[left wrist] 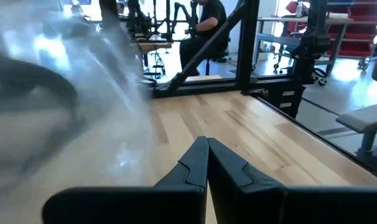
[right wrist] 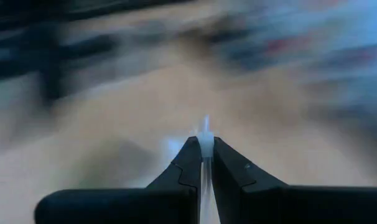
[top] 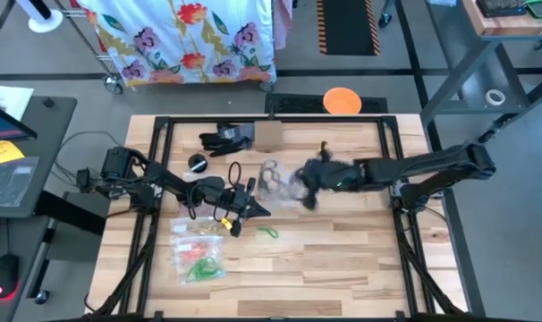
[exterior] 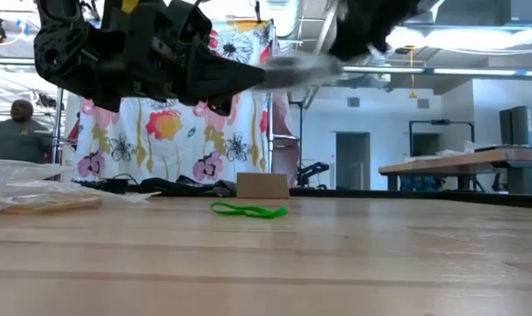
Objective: Sort rubber bands
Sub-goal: Close the transparent zip bag
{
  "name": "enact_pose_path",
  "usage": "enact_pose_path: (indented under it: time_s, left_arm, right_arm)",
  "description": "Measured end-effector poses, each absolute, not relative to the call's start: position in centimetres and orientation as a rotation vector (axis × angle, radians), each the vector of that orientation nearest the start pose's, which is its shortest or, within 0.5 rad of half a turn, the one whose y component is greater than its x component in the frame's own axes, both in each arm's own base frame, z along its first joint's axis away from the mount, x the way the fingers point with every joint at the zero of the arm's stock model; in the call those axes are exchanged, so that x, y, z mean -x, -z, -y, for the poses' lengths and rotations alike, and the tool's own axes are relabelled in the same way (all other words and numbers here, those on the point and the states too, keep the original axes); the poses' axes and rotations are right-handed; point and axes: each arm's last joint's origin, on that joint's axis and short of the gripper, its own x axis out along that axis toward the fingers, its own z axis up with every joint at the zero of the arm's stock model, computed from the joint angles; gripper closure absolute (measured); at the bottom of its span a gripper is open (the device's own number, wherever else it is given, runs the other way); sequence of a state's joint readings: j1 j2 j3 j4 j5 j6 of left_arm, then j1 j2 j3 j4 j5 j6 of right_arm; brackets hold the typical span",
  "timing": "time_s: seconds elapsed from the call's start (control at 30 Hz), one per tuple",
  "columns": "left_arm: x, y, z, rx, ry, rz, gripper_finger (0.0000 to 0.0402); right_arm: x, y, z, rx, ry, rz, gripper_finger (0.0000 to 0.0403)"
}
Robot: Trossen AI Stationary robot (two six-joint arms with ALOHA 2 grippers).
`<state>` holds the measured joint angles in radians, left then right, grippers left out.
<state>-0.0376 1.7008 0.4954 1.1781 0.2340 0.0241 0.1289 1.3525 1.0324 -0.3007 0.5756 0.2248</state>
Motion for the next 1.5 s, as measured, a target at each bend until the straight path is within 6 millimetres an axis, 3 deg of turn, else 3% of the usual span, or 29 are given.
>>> enact_pose_path:
  time_s: [0.07,0.1,0.23,0.33,0.43,0.53,0.57,0.63,0.67,0.73,0.8,0.83,0.9,0.97,1.03,1.13,1.23,1.5]
  left_arm:
    - [-29.3,-15.5,1.8,-0.018,0.277,-0.029,0.0401]
    - [-29.3,-15.5,1.8,-0.017,0.277,-0.029,0.0401]
    - [-29.3,-15.5,1.8,-0.018,0.279,-0.029,0.0401]
    - [-29.3,-15.5,1.8,-0.010,0.281,-0.029,0.0401]
    - [-29.3,-15.5,1.8,-0.014,0.284,-0.026,0.0401]
    - [-29.3,-15.5,1.8,-0.012,0.288,-0.025,0.0401]
    - [-29.3,-15.5,1.8,-0.012,0.293,-0.025,0.0401]
    - [-29.3,-15.5,1.8,-0.011,0.294,-0.025,0.0402]
    - [-29.3,-15.5,1.8,-0.010,0.294,-0.025,0.0401]
    - [-29.3,-15.6,1.8,-0.011,0.294,-0.022,0.0401]
    - [-29.3,-15.6,1.8,-0.011,0.294,-0.023,0.0402]
    - [-29.3,-15.5,1.8,-0.011,0.294,-0.025,0.0402]
    - [-29.3,-15.6,1.8,-0.007,0.291,-0.022,0.0401]
    - [-29.3,-15.7,1.8,-0.011,0.291,-0.004,0.0401]
    - [-29.3,-15.7,2.0,-0.009,0.299,-0.010,0.0401]
    - [-29.3,-15.7,2.0,-0.005,0.299,-0.008,0.0401]
    - [-29.3,-15.9,2.0,-0.023,0.299,0.010,0.0401]
    - [-29.3,-17.2,1.2,0.090,0.083,0.142,0.0400]
  right_arm:
    - [-28.7,-31.0,-2.3,-0.133,0.127,-0.525,0.0387]
    - [-28.7,-31.6,-2.4,-0.163,0.089,-0.522,0.0387]
    - [-27.2,-31.5,-2.4,-0.050,0.519,-0.623,0.0388]
    - [-27.2,-32.8,-2.7,-0.140,0.212,-0.633,0.0388]
    - [-27.0,-33.1,-3.6,-0.131,0.349,-0.575,0.0388]
    - [-27.1,-32.4,-3.7,-0.140,0.089,-0.681,0.0388]
    - [-27.2,-32.5,-3.7,-0.150,0.148,-0.649,0.0388]
    - [-26.6,-32.2,-3.8,-0.088,0.440,-0.635,0.0388]
    - [-26.2,-31.9,-3.6,-0.063,0.484,-0.673,0.0388]
    - [-26.4,-31.6,-3.6,-0.122,0.268,-0.755,0.0387]
    - [-27.0,-31.6,-4.4,-0.156,0.017,-0.693,0.0384]
    - [-27.4,-32.0,-4.6,-0.175,0.037,-0.635,0.0382]
    - [-27.0,-32.6,-4.5,-0.206,0.303,-0.598,0.0383]
    - [-25.7,-32.1,-3.7,-0.163,0.452,-0.723,0.0385]
    - [-25.9,-31.6,-3.9,-0.158,0.289,-0.779,0.0385]
    - [-26.7,-32.2,-5.0,-0.191,0.129,-0.653,0.0379]
    - [-26.7,-32.9,-5.3,-0.208,0.103,-0.609,0.0377]
    - [-27.8,-31.4,-6.3,-0.192,0.070,-0.656,0.0378]
